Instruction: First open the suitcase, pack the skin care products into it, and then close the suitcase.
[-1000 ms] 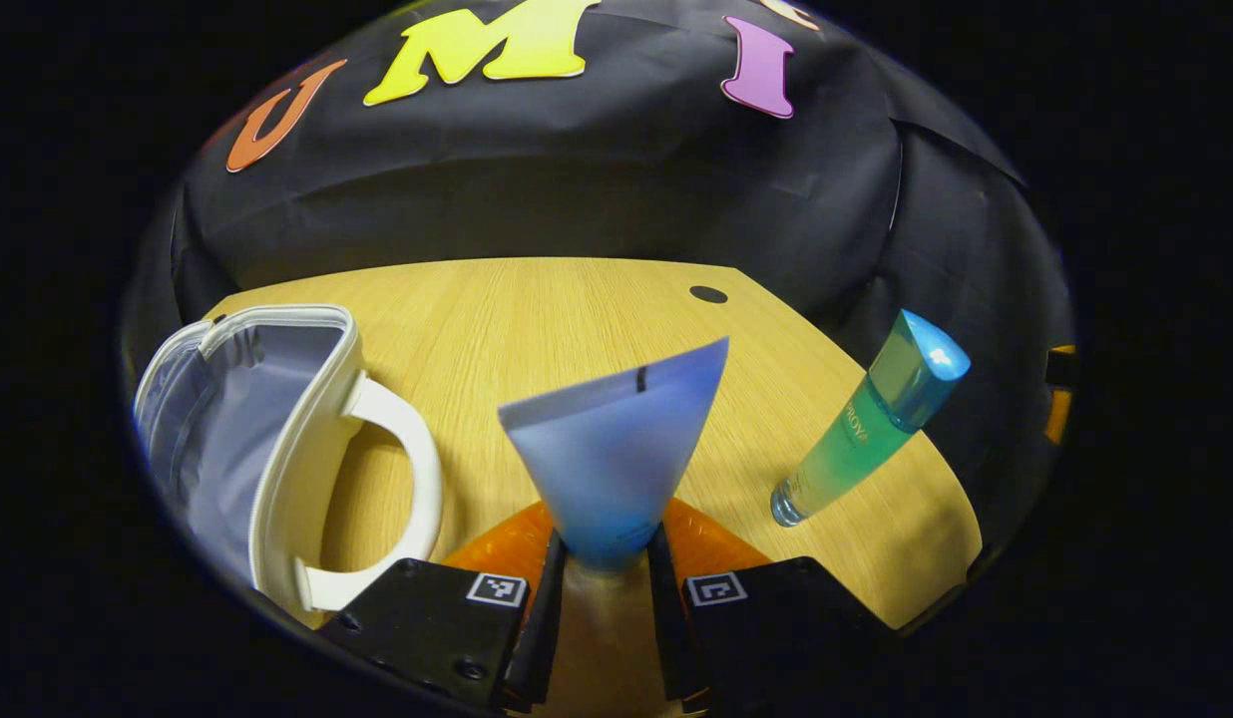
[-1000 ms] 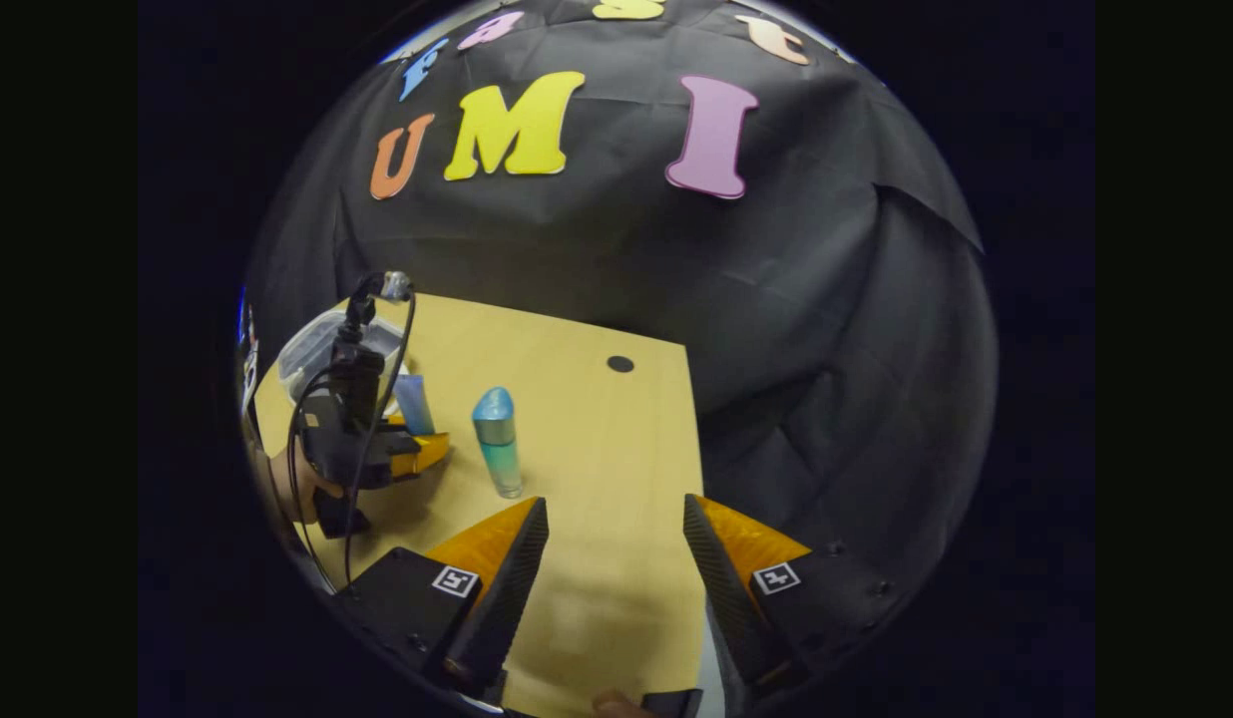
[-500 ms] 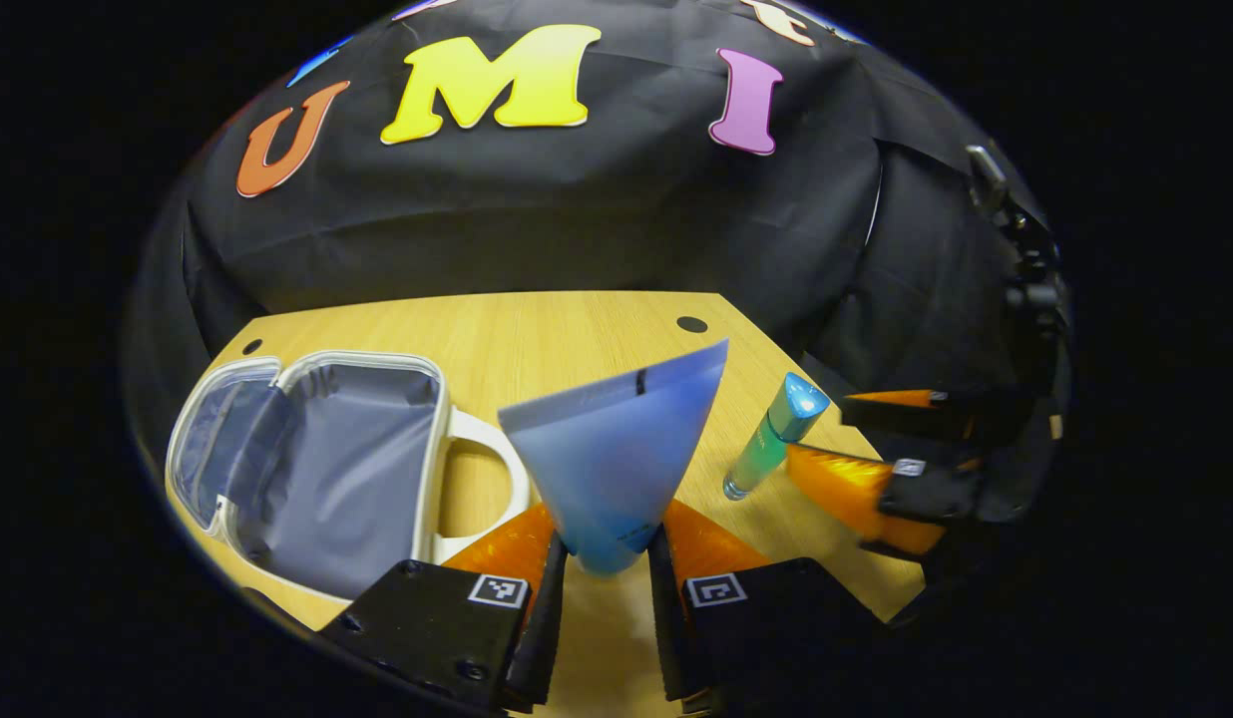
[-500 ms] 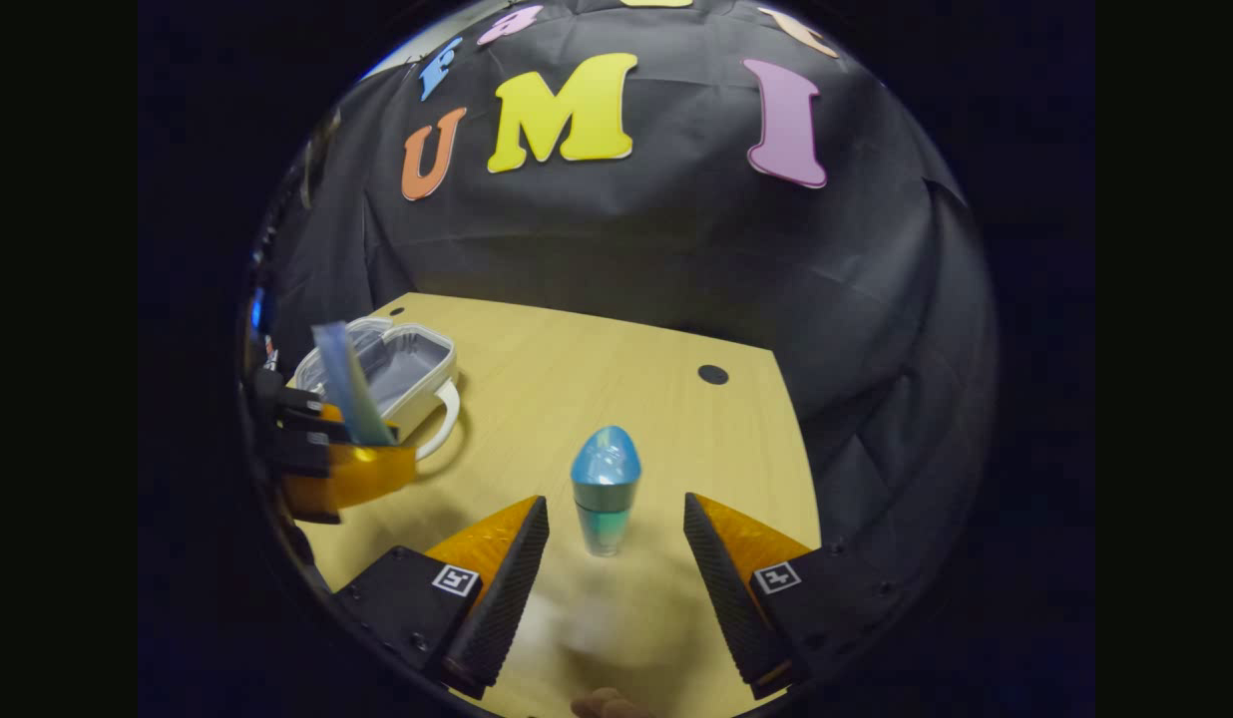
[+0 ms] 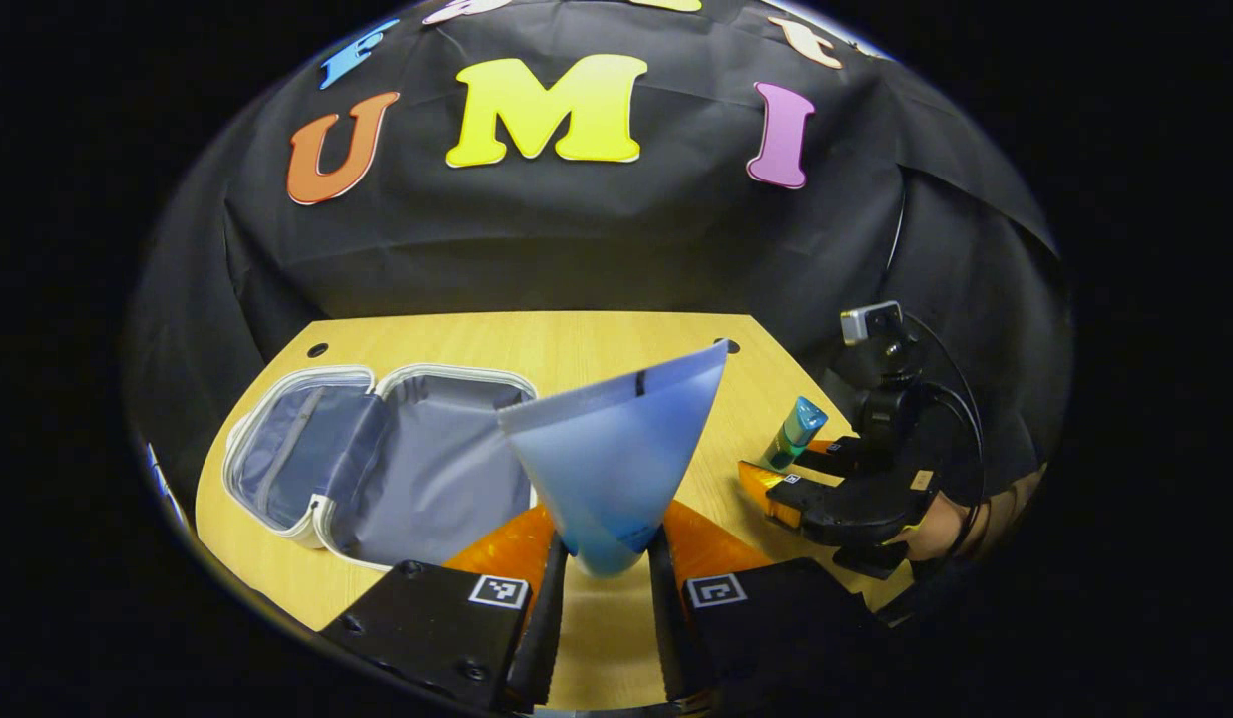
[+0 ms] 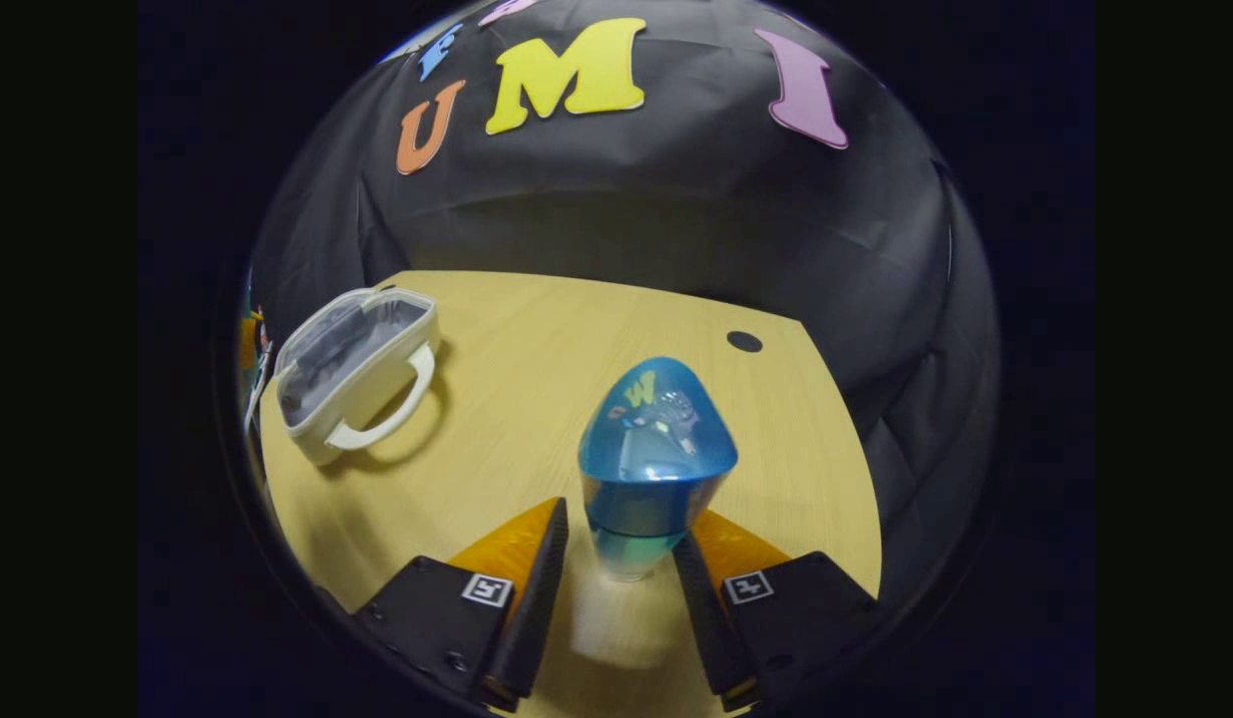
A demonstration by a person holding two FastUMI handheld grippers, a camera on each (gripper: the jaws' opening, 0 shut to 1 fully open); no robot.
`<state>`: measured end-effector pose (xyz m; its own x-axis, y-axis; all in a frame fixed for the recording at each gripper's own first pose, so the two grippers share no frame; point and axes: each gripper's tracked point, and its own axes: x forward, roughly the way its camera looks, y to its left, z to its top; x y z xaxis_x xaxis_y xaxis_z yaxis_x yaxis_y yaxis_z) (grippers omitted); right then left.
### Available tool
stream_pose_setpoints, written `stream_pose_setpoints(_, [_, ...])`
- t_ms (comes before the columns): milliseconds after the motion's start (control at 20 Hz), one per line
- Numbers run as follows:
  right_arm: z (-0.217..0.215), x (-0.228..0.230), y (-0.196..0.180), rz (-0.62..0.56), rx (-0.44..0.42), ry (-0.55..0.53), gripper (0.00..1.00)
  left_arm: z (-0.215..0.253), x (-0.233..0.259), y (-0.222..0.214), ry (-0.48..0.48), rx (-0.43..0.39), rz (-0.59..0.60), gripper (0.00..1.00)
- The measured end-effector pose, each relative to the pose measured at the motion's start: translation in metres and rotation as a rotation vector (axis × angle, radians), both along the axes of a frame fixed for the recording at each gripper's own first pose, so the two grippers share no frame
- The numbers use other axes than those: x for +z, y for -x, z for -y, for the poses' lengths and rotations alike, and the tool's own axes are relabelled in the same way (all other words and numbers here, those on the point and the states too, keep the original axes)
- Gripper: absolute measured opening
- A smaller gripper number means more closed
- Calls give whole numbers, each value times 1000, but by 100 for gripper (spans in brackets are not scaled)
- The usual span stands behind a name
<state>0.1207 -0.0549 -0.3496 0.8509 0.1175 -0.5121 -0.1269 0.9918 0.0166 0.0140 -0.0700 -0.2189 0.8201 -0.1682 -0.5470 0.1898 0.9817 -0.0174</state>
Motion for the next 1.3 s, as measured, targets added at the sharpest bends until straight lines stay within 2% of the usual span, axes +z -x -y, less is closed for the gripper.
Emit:
stream_pose_setpoints(100, [0, -2, -2, -14, -11, -16, 40, -13, 0, 3, -2, 18, -4, 43])
stream_pose_setpoints(250, [0, 3, 7, -54, -42, -39, 33, -30, 2, 1, 13, 31, -3, 43])
stream_pose_setpoints(450, [-7, 49, 33, -34, -78, -69, 33, -67, 9, -12, 0, 35, 23, 43])
stream_pose_setpoints(650, [-32, 96, 54, -3, -68, -76, 33, -129, -19, -41, -82, 79, -24, 43])
stream_pose_setpoints(900, [-72, 130, 78, 16, -26, -56, 33, -177, -93, -65, -133, 133, -217, 44])
stream_pose_setpoints(1150, [-95, 133, 94, 6, -17, -40, 33, -185, -134, -50, -175, 124, -389, 44])
stream_pose_setpoints(1300, [-102, 126, 102, -11, -11, -36, 33, -194, -149, -45, -211, 155, -482, 44])
